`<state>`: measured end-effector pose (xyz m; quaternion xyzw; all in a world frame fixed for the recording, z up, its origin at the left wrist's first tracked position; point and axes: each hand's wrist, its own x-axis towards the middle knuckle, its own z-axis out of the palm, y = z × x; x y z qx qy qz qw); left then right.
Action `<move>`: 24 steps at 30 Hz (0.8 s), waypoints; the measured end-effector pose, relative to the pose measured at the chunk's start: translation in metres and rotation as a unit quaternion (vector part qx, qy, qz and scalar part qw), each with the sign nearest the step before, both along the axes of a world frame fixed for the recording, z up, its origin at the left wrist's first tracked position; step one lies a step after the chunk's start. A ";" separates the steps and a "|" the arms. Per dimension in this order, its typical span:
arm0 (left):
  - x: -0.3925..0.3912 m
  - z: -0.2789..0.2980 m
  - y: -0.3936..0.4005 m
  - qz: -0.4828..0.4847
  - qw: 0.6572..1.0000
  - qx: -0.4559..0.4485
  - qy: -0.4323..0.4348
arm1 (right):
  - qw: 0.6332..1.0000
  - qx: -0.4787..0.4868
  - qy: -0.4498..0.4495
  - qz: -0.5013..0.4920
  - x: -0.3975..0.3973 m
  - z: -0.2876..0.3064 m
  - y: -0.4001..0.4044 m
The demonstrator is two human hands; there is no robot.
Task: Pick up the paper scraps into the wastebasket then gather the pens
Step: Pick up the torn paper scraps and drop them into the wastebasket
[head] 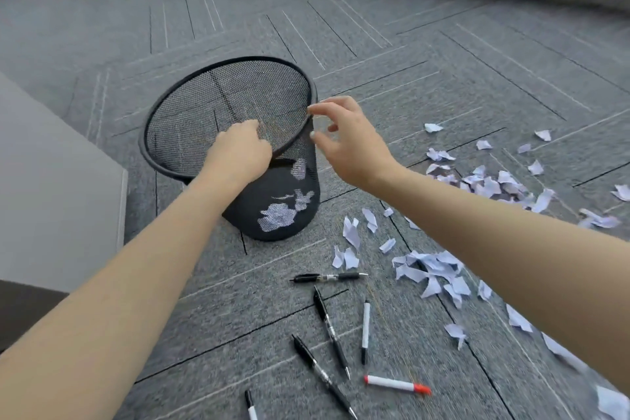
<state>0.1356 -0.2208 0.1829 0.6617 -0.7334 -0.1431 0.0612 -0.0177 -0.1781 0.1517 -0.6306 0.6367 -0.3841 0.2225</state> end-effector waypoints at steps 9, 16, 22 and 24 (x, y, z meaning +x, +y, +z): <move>-0.042 -0.059 0.067 -0.352 0.927 -0.108 0.069 | 0.963 0.253 0.048 -0.083 -0.103 -0.102 0.087; -0.046 -0.194 0.080 -0.061 0.985 0.163 0.003 | 0.905 0.397 0.144 -0.051 -0.133 -0.137 0.163; -0.057 -0.232 0.091 -0.006 0.987 0.124 0.103 | 0.922 0.361 0.143 -0.014 -0.107 -0.154 0.189; -0.061 -0.231 0.091 -0.006 0.981 0.126 0.148 | 0.924 0.355 0.142 -0.010 -0.105 -0.158 0.194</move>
